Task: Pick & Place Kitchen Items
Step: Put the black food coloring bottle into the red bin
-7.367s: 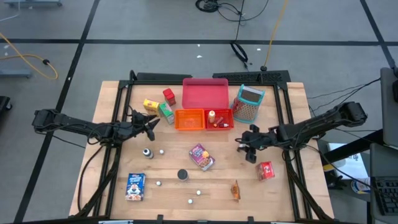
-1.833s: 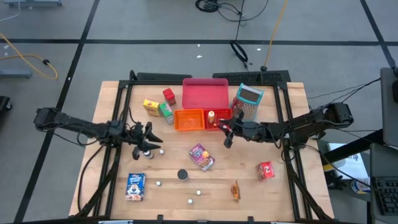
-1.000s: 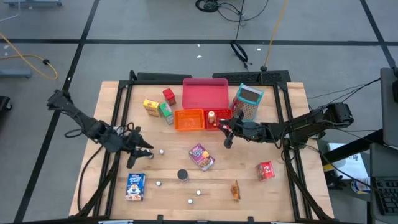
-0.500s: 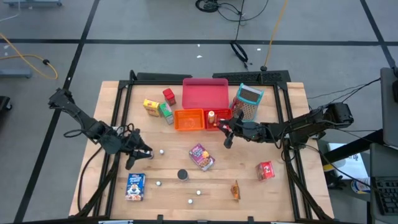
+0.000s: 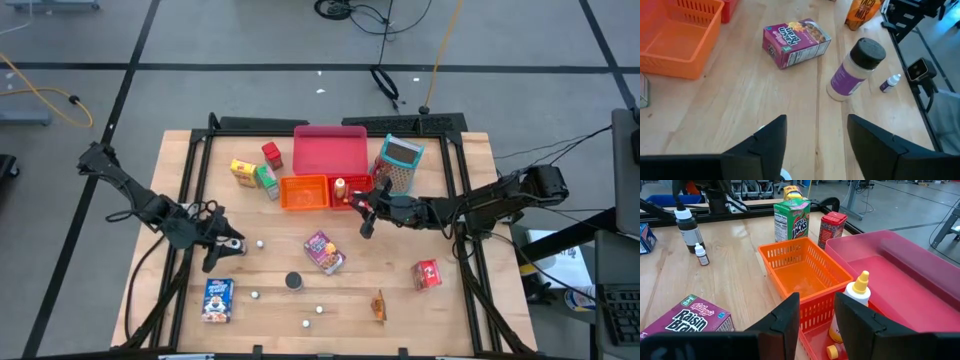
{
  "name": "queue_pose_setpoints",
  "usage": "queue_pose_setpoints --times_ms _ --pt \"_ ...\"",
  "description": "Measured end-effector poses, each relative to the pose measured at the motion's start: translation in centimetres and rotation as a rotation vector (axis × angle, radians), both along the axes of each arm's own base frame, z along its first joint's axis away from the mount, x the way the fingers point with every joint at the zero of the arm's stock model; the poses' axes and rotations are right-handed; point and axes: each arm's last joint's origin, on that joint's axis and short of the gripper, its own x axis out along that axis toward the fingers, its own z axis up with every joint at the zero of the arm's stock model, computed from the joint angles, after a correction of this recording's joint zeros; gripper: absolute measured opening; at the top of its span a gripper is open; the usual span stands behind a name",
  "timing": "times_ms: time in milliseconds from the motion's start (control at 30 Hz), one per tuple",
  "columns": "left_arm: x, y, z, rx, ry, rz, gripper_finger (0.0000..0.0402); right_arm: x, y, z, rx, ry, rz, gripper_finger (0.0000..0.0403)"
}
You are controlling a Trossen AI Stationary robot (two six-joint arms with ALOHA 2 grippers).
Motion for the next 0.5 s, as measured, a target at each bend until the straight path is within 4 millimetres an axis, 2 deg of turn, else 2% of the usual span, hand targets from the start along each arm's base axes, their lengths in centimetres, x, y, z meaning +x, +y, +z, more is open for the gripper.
queue_pose_setpoints --times_ms 167,300,500 --pt "-0.3 0.2 -0.5 0.031 0.058 0.008 0.0236 0.0 0.0 0.0 0.000 0.001 0.000 0.0116" --pt "-0.6 0.5 -1.3 0.054 0.149 0.047 0.0235 0.0 0.0 0.0 0.000 0.001 0.000 0.0116" --pt "-0.3 0.3 -1.8 0.059 0.193 0.068 0.0237 0.0 0.0 0.0 0.000 0.000 0.000 0.0116"
